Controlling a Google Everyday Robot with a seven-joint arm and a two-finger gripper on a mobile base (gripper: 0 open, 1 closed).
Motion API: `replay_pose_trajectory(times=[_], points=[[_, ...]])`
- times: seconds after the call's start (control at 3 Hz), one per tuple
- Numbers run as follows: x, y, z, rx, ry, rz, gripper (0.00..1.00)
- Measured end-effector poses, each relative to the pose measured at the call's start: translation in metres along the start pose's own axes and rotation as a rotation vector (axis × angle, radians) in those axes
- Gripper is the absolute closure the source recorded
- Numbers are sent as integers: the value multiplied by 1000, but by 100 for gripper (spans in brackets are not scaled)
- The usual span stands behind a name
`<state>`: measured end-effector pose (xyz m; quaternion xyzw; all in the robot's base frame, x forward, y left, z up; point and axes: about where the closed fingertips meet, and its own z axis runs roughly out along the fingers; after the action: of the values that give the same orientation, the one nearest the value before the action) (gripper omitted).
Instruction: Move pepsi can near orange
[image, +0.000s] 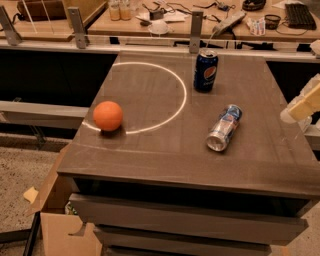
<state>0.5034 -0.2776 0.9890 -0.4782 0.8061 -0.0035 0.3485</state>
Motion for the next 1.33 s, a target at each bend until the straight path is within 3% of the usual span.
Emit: replay_pose_trajectory(times=[0.33, 0.67, 1.33], points=[[7, -36, 46, -4, -185, 88, 0], [7, -36, 48, -6, -185, 89, 0], [-15, -66, 83, 2, -377, 262, 0]])
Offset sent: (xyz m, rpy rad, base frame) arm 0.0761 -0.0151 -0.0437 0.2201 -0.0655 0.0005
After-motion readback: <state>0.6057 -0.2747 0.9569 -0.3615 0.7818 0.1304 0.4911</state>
